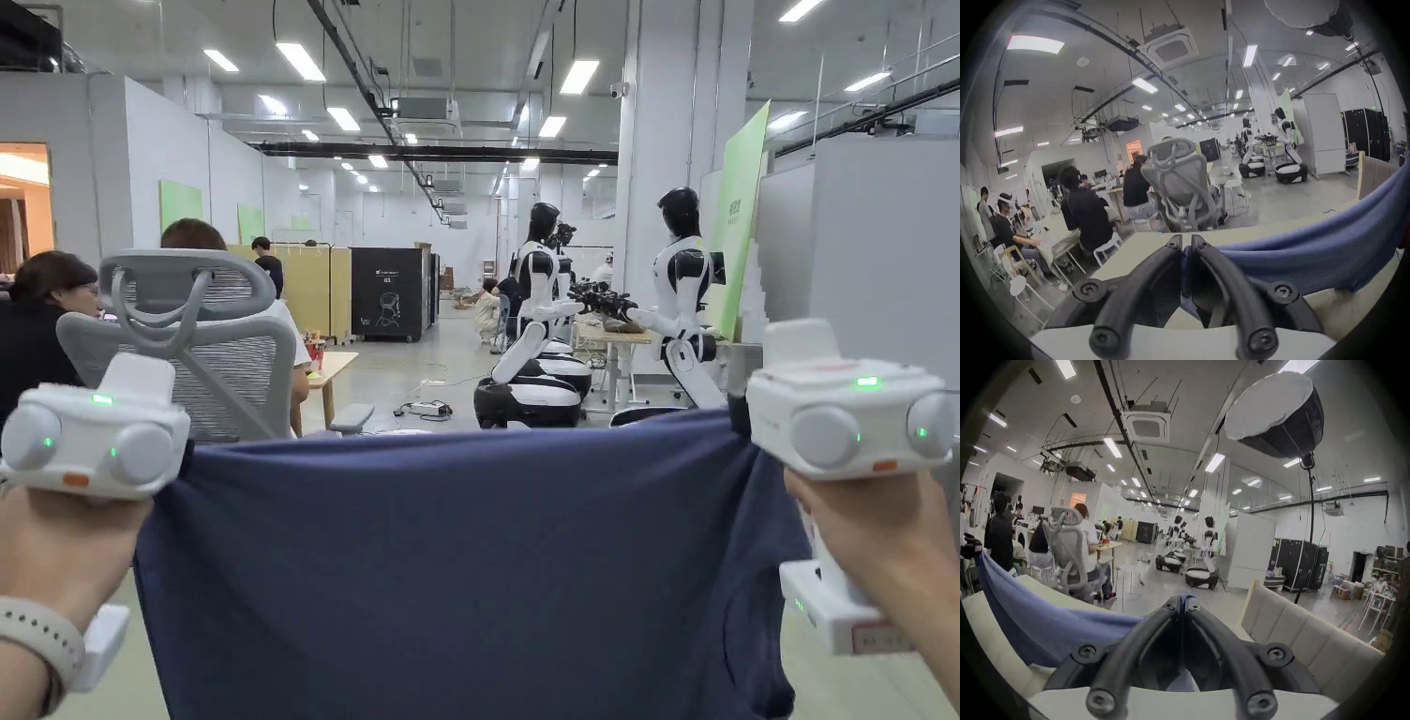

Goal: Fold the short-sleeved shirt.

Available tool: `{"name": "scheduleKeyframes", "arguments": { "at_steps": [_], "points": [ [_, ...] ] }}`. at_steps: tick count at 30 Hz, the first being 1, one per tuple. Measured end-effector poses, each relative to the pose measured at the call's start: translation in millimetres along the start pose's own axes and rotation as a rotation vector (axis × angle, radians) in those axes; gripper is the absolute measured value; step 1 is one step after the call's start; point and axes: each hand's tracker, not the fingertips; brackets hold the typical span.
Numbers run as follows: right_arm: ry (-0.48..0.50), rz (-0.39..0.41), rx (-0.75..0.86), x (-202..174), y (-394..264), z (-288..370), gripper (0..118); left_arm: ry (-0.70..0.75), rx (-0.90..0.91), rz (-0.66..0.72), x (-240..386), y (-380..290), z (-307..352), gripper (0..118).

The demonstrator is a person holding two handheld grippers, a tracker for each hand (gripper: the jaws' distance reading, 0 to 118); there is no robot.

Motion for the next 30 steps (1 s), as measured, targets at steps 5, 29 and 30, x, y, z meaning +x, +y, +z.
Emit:
{"name": "scheduleKeyframes", "arguments": {
  "at_steps": [5,29,30],
  "points": [
    [0.023,-0.019,-0.039,9.9,-16.9,5.6,2,-0.017,-0.031,0.001,-2.0,-27.1,15.4,3],
    [0.242,0.086,-0.624,-9.5,-371.1,275.3,2,-0.221,-0.529,0.067,-46.5,-398.7,241.0,5],
    [0.232,0.073,-0.633,-10.9,-375.4,276.6,3,-0.224,-0.526,0.071,-49.2,-406.8,238.9,11]
  ]
}}
